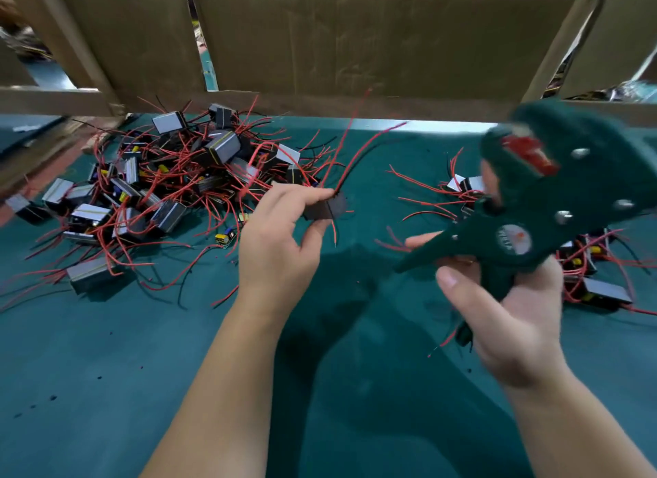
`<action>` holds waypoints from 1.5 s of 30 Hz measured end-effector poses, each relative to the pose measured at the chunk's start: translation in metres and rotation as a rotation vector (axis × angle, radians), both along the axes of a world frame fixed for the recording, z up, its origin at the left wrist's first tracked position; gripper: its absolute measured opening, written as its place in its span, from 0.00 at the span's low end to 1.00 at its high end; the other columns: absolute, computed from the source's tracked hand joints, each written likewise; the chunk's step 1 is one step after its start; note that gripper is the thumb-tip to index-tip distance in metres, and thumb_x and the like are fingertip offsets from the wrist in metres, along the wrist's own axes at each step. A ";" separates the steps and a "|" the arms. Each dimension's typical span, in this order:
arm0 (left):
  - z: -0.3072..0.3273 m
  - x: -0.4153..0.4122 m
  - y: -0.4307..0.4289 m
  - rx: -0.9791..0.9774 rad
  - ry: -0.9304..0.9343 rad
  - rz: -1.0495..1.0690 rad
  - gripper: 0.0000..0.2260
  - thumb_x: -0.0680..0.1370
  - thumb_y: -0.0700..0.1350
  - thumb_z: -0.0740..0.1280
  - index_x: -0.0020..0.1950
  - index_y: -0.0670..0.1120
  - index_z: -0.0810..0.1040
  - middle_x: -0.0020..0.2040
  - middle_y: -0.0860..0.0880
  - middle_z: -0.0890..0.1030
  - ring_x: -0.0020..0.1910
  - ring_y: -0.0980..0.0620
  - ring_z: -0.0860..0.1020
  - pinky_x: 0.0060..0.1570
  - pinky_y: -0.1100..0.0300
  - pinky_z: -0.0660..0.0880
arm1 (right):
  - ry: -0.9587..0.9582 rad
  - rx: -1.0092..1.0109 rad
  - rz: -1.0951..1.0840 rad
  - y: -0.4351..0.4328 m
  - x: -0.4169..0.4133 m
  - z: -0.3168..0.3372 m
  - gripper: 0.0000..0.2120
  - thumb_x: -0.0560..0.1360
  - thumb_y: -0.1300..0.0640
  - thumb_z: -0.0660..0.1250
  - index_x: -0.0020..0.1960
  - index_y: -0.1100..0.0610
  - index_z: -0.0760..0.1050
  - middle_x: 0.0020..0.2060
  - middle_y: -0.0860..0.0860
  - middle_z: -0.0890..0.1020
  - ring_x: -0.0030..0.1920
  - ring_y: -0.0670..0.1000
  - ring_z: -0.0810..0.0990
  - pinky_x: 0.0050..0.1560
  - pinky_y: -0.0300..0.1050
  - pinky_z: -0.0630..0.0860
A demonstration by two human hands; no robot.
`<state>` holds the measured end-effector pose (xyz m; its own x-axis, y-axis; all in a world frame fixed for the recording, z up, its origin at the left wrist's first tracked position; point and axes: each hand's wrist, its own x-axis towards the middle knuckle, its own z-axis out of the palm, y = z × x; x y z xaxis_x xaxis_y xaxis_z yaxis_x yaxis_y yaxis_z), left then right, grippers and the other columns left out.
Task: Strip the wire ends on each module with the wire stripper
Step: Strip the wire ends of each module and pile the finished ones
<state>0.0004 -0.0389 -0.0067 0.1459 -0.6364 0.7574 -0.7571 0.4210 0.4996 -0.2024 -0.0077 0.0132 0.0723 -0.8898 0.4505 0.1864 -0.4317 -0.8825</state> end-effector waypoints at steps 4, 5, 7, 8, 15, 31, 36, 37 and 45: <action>-0.003 0.001 0.000 0.098 0.018 0.004 0.12 0.70 0.31 0.72 0.51 0.44 0.81 0.48 0.51 0.80 0.49 0.56 0.76 0.53 0.67 0.71 | -0.122 0.002 0.014 -0.002 -0.003 0.004 0.17 0.74 0.63 0.66 0.60 0.70 0.72 0.47 0.62 0.83 0.50 0.57 0.82 0.55 0.54 0.75; -0.004 0.001 -0.001 0.107 0.023 0.017 0.12 0.70 0.31 0.71 0.51 0.44 0.81 0.48 0.51 0.80 0.49 0.56 0.76 0.53 0.67 0.71 | -0.141 -0.064 0.082 0.002 -0.001 0.005 0.22 0.73 0.60 0.67 0.65 0.67 0.70 0.50 0.63 0.82 0.52 0.62 0.81 0.56 0.58 0.74; -0.004 0.000 -0.001 0.116 0.045 0.040 0.12 0.71 0.32 0.71 0.51 0.44 0.81 0.47 0.53 0.79 0.48 0.58 0.75 0.52 0.67 0.71 | -0.121 -0.132 0.215 0.013 0.006 0.005 0.24 0.71 0.62 0.64 0.67 0.56 0.72 0.54 0.58 0.81 0.51 0.65 0.80 0.55 0.61 0.75; -0.004 -0.001 -0.001 0.122 0.061 0.041 0.10 0.71 0.34 0.72 0.50 0.44 0.81 0.46 0.54 0.79 0.46 0.59 0.75 0.50 0.67 0.71 | -0.125 -0.093 0.310 0.017 0.009 0.005 0.24 0.70 0.62 0.64 0.66 0.55 0.73 0.55 0.58 0.81 0.50 0.65 0.81 0.54 0.60 0.76; 0.002 -0.001 0.002 0.138 0.200 0.237 0.09 0.69 0.49 0.72 0.38 0.49 0.73 0.39 0.56 0.76 0.41 0.52 0.73 0.43 0.60 0.67 | -0.297 0.651 0.487 0.000 0.030 -0.004 0.17 0.61 0.67 0.67 0.51 0.63 0.77 0.41 0.57 0.79 0.40 0.65 0.81 0.42 0.57 0.79; 0.012 -0.008 0.011 0.136 0.002 0.460 0.18 0.71 0.60 0.68 0.27 0.51 0.70 0.31 0.61 0.75 0.43 0.50 0.67 0.44 0.59 0.48 | -0.586 0.791 -0.095 -0.044 0.013 -0.011 0.07 0.76 0.68 0.59 0.45 0.58 0.72 0.31 0.51 0.82 0.50 0.56 0.84 0.60 0.55 0.76; 0.006 -0.002 0.008 0.353 -0.005 0.466 0.23 0.78 0.63 0.58 0.32 0.50 0.73 0.30 0.55 0.73 0.40 0.50 0.67 0.42 0.59 0.49 | -0.558 0.710 0.079 -0.028 0.009 -0.001 0.06 0.73 0.68 0.59 0.43 0.60 0.72 0.44 0.61 0.79 0.47 0.60 0.84 0.44 0.55 0.81; 0.006 -0.002 0.007 0.356 0.045 0.385 0.21 0.80 0.62 0.57 0.32 0.51 0.71 0.30 0.55 0.71 0.38 0.51 0.67 0.41 0.60 0.51 | -0.522 0.703 0.142 -0.025 0.009 0.002 0.06 0.70 0.66 0.61 0.45 0.59 0.73 0.47 0.63 0.80 0.46 0.61 0.84 0.42 0.54 0.81; 0.003 -0.008 0.004 0.321 0.209 0.141 0.08 0.74 0.54 0.71 0.44 0.50 0.80 0.53 0.57 0.78 0.48 0.60 0.74 0.48 0.66 0.67 | -0.249 0.478 0.342 -0.003 0.014 0.005 0.14 0.67 0.67 0.63 0.52 0.64 0.73 0.49 0.65 0.82 0.43 0.64 0.83 0.41 0.53 0.80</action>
